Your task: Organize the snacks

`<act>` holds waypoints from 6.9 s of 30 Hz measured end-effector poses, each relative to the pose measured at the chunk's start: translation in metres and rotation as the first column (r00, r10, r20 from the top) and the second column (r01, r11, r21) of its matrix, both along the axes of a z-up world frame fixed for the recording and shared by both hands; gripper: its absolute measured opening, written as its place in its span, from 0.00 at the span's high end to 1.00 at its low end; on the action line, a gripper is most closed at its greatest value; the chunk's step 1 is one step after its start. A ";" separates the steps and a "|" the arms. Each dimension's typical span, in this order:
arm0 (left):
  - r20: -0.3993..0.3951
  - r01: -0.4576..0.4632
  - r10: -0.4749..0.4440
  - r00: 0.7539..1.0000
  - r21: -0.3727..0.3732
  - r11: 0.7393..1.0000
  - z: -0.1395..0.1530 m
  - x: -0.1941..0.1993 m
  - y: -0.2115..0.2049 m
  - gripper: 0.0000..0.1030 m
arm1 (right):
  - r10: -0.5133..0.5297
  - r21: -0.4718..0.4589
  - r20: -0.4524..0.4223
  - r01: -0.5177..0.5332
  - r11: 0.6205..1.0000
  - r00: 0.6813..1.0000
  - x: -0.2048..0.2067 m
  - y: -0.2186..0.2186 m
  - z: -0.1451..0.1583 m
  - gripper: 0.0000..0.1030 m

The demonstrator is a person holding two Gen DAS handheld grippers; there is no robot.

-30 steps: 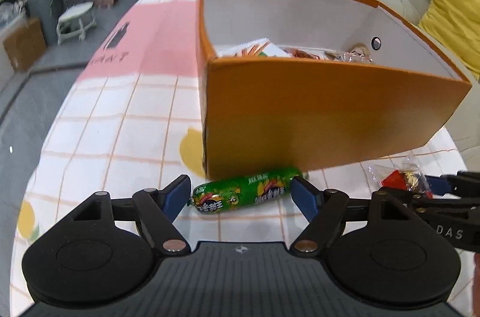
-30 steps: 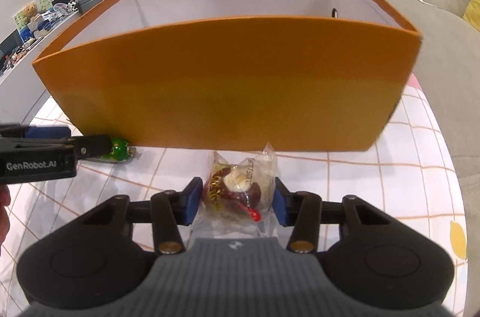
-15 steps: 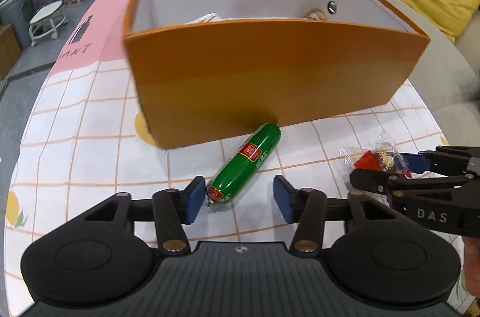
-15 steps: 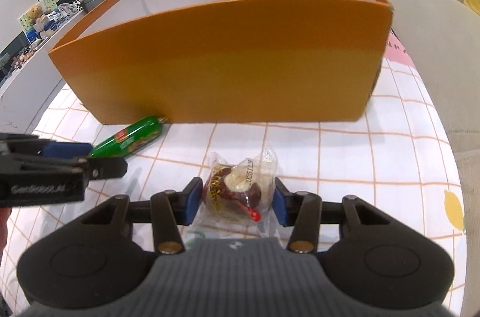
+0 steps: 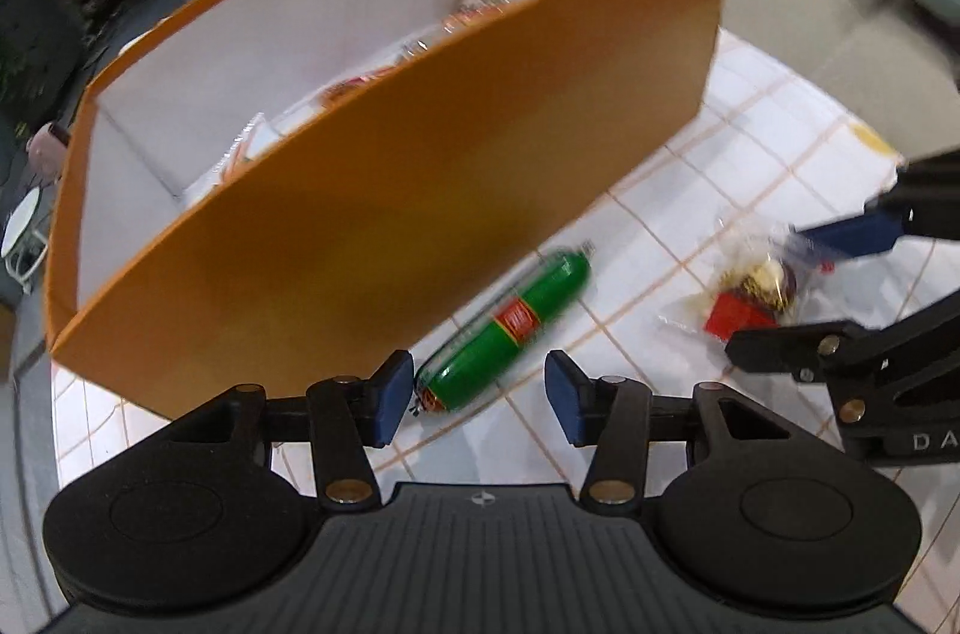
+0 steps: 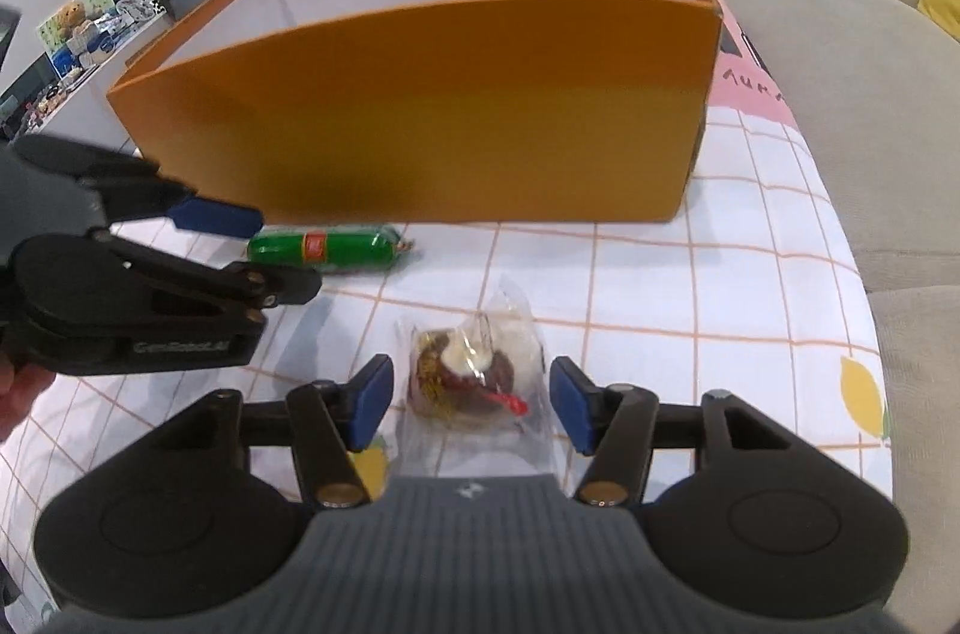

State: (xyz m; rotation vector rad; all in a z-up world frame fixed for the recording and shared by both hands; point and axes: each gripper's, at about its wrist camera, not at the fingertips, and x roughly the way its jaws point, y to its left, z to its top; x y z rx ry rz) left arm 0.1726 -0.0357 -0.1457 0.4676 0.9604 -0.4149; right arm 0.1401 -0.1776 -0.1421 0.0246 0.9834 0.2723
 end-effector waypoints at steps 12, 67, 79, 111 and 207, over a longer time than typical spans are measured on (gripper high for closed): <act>-0.125 -0.045 0.019 0.992 -0.213 0.976 0.009 -0.004 0.003 0.47 | -0.040 0.015 -0.016 0.041 0.999 0.999 0.001 -0.015 -0.003 0.52; 0.000 -0.366 0.407 0.913 -0.436 0.822 0.113 -0.032 0.026 0.75 | -0.053 0.070 0.168 0.041 0.997 0.984 -0.013 -0.020 0.092 0.60; 0.037 -0.346 0.408 0.912 -0.463 0.816 0.155 0.029 0.047 0.75 | 0.002 0.140 0.310 -0.048 0.989 0.951 0.040 -0.015 0.158 0.60; -0.201 -0.425 0.386 0.900 -0.208 0.881 0.049 0.167 0.031 0.75 | 0.154 -0.120 -0.006 -0.153 0.981 0.988 0.219 0.025 0.050 0.59; 0.301 -0.498 0.592 0.748 -0.336 0.800 0.184 -0.204 0.025 0.15 | -0.081 0.086 0.503 0.044 0.995 0.860 -0.198 -0.013 0.195 0.06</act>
